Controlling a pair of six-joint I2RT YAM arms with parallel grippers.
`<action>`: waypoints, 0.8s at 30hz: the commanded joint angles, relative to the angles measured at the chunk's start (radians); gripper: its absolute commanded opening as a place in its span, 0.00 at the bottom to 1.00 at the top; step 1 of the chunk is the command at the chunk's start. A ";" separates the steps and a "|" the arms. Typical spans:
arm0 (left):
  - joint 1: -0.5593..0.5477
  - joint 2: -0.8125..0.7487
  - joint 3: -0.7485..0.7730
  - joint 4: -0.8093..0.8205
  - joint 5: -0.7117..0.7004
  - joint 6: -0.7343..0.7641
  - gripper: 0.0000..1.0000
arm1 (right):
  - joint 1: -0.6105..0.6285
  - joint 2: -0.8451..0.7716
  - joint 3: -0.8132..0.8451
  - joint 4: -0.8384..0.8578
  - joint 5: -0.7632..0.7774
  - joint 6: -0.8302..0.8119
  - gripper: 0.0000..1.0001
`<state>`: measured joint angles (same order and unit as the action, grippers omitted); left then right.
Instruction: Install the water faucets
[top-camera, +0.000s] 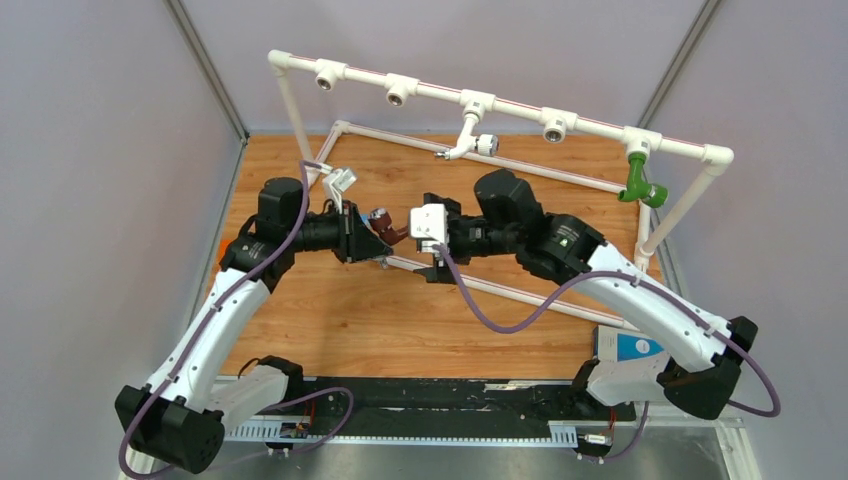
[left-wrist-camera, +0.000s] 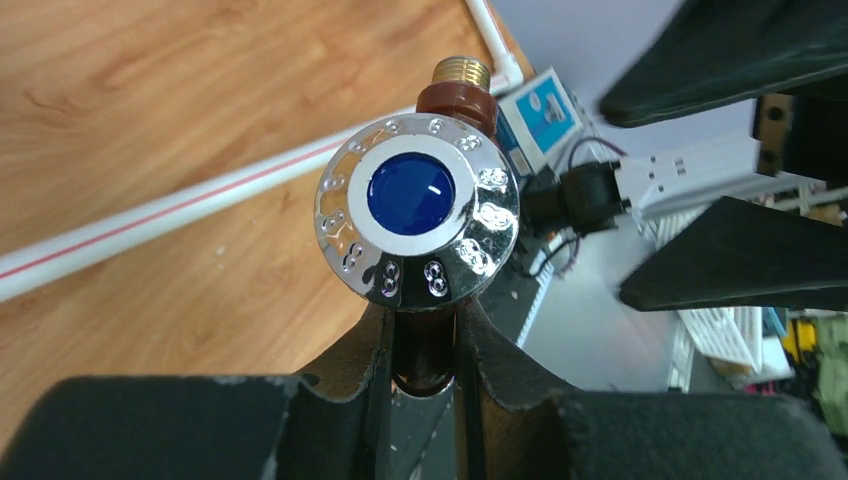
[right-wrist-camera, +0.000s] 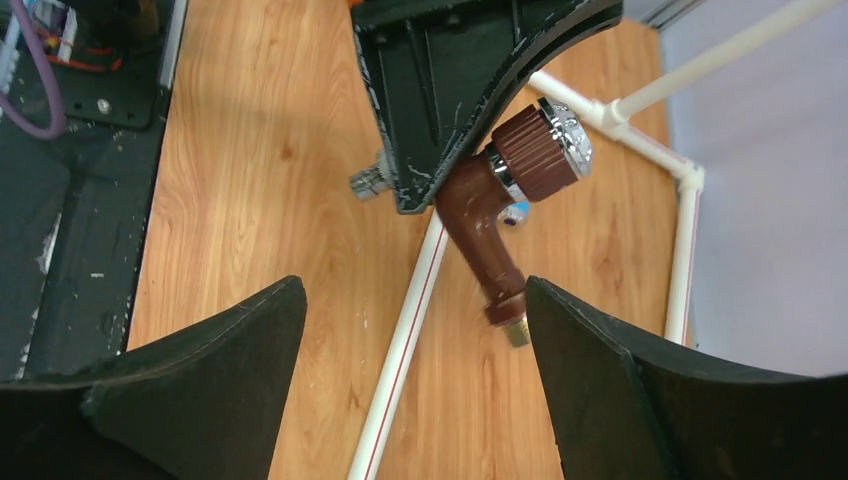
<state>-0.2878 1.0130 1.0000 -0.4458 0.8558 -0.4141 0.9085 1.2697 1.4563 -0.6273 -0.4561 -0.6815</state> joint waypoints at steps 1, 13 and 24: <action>-0.062 -0.004 -0.011 -0.071 0.080 0.093 0.00 | 0.052 0.029 -0.023 -0.012 0.128 -0.041 0.85; -0.114 0.032 0.029 -0.145 0.100 0.156 0.00 | 0.063 0.117 -0.096 -0.012 0.255 -0.038 0.45; -0.114 -0.111 -0.125 0.177 -0.089 -0.090 0.69 | 0.026 0.135 -0.080 0.044 0.201 0.157 0.00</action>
<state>-0.3981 1.0111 0.9497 -0.5350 0.8562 -0.3386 0.9562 1.4033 1.3537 -0.6662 -0.2226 -0.6540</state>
